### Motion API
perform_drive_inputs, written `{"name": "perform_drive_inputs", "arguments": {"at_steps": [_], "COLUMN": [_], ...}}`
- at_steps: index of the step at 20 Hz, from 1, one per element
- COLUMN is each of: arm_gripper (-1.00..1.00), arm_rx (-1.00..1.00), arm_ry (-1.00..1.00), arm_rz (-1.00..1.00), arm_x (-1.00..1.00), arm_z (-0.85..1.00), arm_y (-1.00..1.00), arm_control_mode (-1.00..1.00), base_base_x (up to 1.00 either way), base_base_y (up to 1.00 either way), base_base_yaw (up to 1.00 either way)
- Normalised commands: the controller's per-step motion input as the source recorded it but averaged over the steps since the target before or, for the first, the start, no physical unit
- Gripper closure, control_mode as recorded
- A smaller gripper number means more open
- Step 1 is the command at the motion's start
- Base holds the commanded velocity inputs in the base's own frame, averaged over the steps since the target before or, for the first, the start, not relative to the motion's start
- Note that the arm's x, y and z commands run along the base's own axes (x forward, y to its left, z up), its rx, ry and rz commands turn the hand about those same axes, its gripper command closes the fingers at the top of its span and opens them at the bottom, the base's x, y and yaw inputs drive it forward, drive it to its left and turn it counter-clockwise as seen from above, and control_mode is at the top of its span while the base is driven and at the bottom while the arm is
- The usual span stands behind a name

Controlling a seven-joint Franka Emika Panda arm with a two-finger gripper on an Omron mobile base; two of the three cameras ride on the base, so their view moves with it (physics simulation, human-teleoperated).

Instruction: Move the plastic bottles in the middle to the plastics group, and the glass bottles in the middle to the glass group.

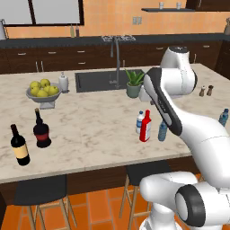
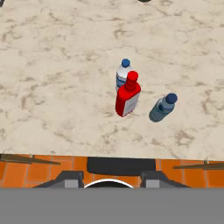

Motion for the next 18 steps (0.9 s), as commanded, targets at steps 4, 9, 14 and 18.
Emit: {"name": "perform_drive_inputs", "arguments": {"at_steps": [4,9,14,18], "arm_gripper": [-1.00,-1.00,-1.00,-1.00], "arm_rx": [0.01,0.00,0.03,0.09], "arm_ry": [0.02,0.06,0.11,0.15], "arm_rz": [0.00,0.00,0.01,0.00], "arm_x": [-0.06,0.11,0.20,0.00], "arm_z": [-0.08,-0.31,-0.27,-0.36], "arm_y": [-0.06,-0.05,-0.58,-0.76], "arm_control_mode": [-1.00,-1.00,-1.00,-1.00], "base_base_x": [0.00,0.00,0.00,0.00], "base_base_y": [0.00,0.00,0.00,0.00], "base_base_yaw": [0.00,0.00,0.00,0.00]}}
